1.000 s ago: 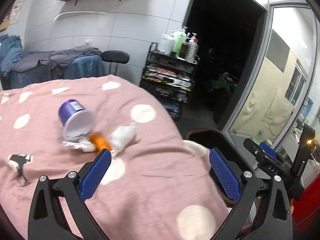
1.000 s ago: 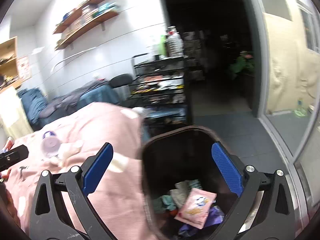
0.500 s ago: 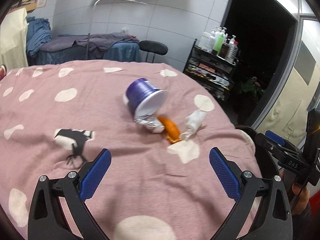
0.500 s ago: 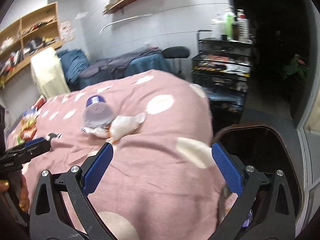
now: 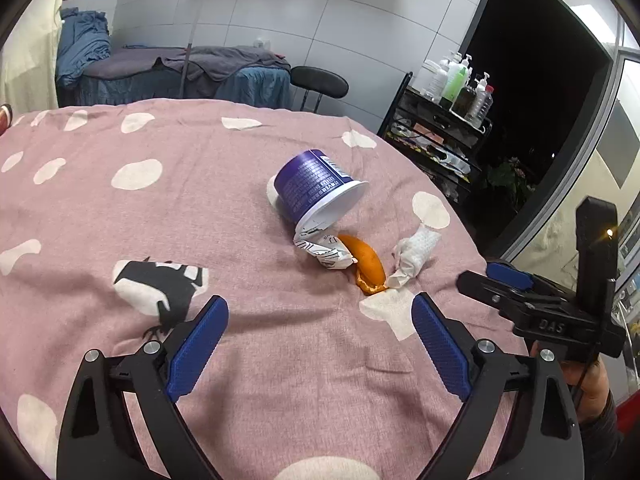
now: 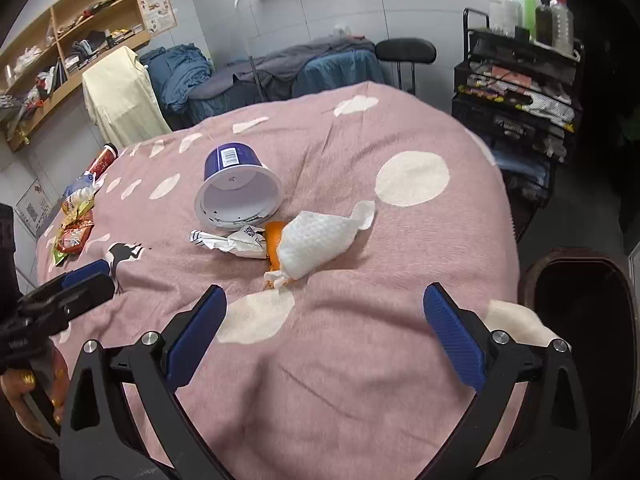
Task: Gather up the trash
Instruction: 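Grasp the white tissue with the right gripper, then grasp the blue yogurt cup rim with the left gripper while the right holds the tissue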
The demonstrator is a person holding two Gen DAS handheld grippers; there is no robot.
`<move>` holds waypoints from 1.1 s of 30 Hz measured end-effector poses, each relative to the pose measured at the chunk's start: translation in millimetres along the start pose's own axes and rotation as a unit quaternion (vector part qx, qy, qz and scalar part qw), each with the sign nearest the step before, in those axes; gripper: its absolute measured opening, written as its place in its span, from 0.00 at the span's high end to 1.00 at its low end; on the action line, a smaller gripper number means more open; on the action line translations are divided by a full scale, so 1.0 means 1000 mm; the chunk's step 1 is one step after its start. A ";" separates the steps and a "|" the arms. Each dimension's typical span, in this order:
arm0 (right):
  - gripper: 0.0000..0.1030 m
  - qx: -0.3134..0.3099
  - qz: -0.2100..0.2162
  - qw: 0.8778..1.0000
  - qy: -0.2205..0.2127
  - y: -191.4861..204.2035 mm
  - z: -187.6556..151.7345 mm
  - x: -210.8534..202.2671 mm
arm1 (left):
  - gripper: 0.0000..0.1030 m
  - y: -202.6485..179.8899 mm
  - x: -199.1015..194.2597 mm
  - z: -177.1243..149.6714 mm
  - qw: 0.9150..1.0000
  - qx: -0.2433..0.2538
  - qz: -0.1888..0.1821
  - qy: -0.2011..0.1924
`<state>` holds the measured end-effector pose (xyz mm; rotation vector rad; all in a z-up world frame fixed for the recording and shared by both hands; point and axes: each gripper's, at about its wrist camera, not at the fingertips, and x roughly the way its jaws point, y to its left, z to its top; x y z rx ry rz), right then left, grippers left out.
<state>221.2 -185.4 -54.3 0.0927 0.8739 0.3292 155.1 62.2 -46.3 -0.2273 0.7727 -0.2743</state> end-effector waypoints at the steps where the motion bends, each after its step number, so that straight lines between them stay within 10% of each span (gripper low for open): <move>1: 0.05 -0.001 -0.001 1.000 0.005 0.001 0.002 0.004 | 0.12 0.000 0.003 0.001 1.000 0.001 0.001 0.005; 10: 0.24 -0.053 -0.017 0.996 0.073 0.020 0.024 0.055 | 0.19 -0.005 0.033 0.010 0.998 0.020 0.008 0.052; 14: 0.59 -0.040 -0.010 0.995 0.094 0.015 0.028 0.069 | 0.22 -0.008 0.045 0.013 0.997 0.031 0.008 0.065; 17: 0.68 -0.023 0.003 0.996 0.082 0.010 0.027 0.066 | 0.25 -0.009 0.052 0.016 0.997 0.031 0.008 0.070; 33: 0.72 0.020 0.006 1.000 0.003 -0.007 0.015 0.015 | 0.40 -0.010 0.089 0.061 0.993 0.062 0.096 0.044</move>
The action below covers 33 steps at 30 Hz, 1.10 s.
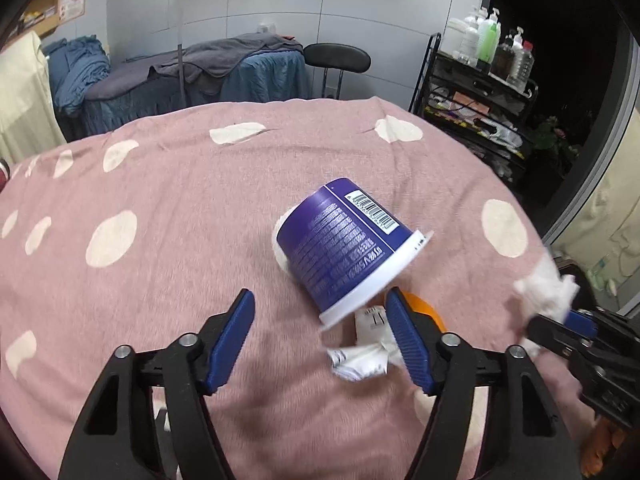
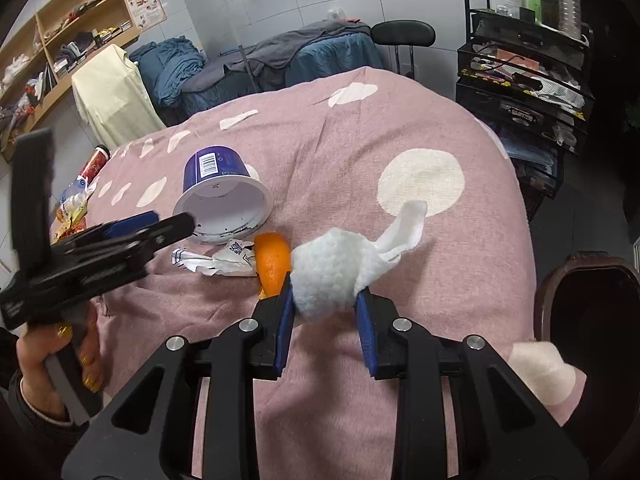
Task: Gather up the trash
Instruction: 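Grasp the blue yogurt cup rim with the left gripper while the right holds the tissue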
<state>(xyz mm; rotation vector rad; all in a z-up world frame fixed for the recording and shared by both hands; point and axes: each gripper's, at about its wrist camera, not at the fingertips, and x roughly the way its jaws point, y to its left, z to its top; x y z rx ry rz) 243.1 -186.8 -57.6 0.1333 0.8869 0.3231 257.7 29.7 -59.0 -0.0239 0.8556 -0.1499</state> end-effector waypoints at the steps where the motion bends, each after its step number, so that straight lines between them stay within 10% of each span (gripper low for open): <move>1: 0.72 0.001 0.000 1.000 -0.004 -0.001 -0.002 -0.003 | 0.47 -0.003 0.005 0.002 1.000 0.005 0.007 0.003; 11: 0.72 -0.003 0.004 0.999 -0.051 -0.008 -0.019 -0.035 | 0.92 -0.001 0.008 0.011 0.999 -0.010 0.035 -0.018; 33: 0.72 0.047 -0.028 0.991 -0.121 -0.054 -0.061 -0.098 | 0.92 -0.013 -0.088 -0.030 0.992 -0.050 -0.053 -0.101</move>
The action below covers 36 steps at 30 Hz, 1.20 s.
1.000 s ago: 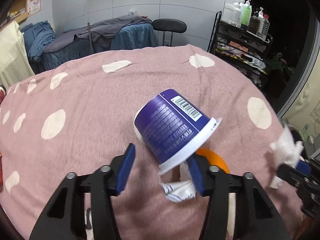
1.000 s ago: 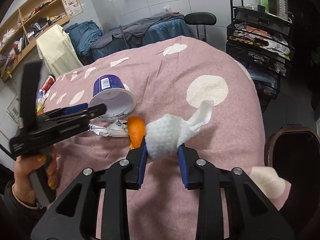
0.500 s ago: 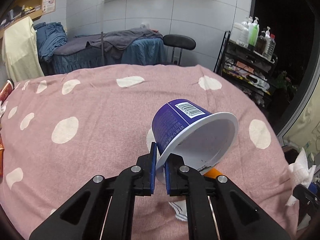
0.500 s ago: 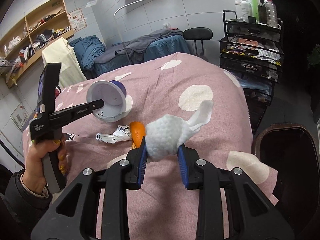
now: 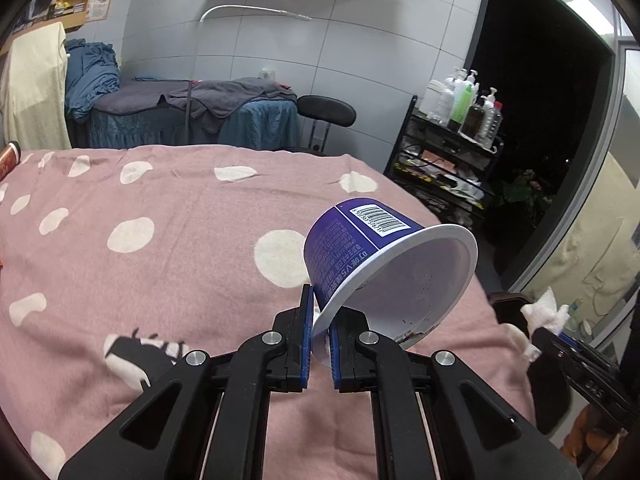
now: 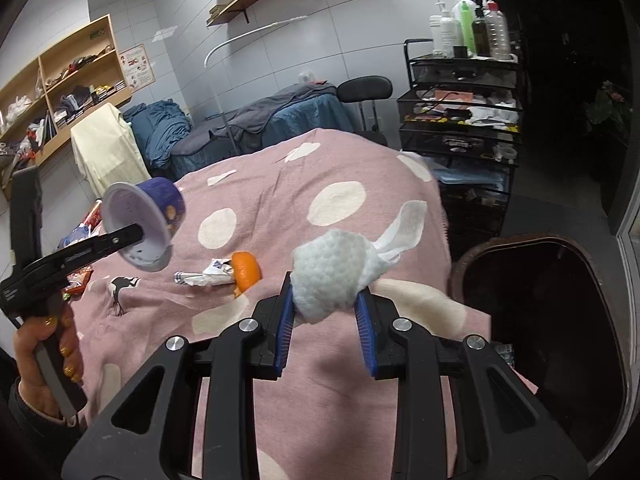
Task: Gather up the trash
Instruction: 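Carry the white tissue and blue yogurt cup over the black bin with both grippers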
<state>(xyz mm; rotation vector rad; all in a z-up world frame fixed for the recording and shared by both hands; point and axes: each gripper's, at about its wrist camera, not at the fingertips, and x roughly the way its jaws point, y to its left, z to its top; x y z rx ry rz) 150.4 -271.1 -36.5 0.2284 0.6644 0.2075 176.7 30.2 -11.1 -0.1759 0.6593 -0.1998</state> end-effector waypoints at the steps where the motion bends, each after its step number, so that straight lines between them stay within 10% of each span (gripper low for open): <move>1: 0.72 0.002 -0.002 1.000 -0.001 -0.003 -0.001 -0.002 | 0.92 -0.004 -0.003 -0.002 1.000 0.001 -0.006 -0.001; 18: 0.72 0.059 -0.083 0.994 -0.030 -0.077 -0.019 -0.050 | 0.92 -0.060 -0.017 -0.022 0.996 0.024 -0.083 0.002; 36: 0.71 0.128 -0.182 0.974 0.041 -0.154 -0.056 -0.023 | 0.92 -0.130 0.002 -0.035 0.986 0.077 -0.142 0.033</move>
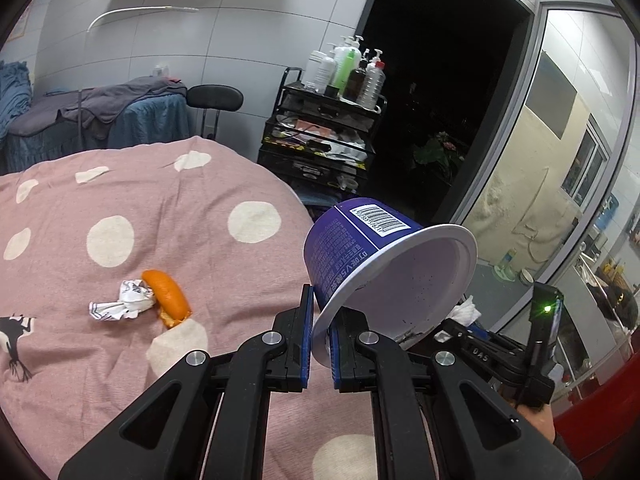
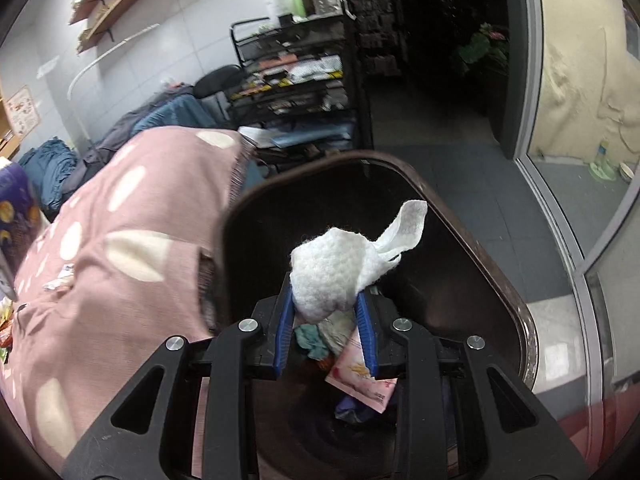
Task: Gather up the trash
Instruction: 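Carry the white tissue and blue yogurt cup over the black bin with both grippers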
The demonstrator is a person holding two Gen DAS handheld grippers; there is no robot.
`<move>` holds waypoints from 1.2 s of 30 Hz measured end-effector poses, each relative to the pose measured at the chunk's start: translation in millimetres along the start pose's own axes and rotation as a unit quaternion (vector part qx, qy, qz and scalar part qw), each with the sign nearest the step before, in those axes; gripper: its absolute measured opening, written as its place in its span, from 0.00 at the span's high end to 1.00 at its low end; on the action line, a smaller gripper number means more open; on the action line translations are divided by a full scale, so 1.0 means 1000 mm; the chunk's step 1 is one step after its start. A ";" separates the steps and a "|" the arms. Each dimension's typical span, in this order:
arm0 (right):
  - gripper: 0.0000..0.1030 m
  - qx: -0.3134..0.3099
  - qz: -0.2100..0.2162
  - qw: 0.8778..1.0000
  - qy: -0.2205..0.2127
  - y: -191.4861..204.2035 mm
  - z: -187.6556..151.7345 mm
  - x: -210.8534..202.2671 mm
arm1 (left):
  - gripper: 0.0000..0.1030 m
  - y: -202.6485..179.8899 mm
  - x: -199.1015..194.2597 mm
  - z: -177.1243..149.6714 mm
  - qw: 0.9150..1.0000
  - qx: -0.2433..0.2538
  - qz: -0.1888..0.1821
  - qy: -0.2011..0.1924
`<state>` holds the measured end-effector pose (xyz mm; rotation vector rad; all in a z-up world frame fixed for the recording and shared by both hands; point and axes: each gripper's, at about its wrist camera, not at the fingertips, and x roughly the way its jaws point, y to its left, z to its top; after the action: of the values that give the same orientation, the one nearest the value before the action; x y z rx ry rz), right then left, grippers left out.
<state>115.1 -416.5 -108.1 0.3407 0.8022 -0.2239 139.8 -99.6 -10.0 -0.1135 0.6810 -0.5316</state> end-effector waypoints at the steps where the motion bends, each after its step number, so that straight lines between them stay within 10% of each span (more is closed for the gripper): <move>1: 0.71 0.002 -0.003 1.000 0.004 -0.002 -0.001 0.003 | 0.92 -0.002 0.002 0.000 1.000 0.002 -0.002 0.002; 9: 0.67 0.024 -0.013 0.999 0.024 -0.016 -0.012 0.020 | 0.92 -0.016 0.014 -0.002 1.000 0.016 -0.012 0.015; 16: 0.30 0.039 -0.011 0.999 0.011 -0.022 -0.017 0.016 | 0.92 -0.025 0.024 -0.003 0.999 0.026 -0.020 0.026; 36: 0.13 0.124 -0.042 0.976 -0.173 -0.036 -0.019 -0.072 | 0.92 -0.085 0.082 -0.007 0.989 0.109 -0.035 0.091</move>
<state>41.8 -437.5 -75.0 0.4889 0.4442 -0.4516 151.8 -213.6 -39.5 0.1185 0.7943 -0.6857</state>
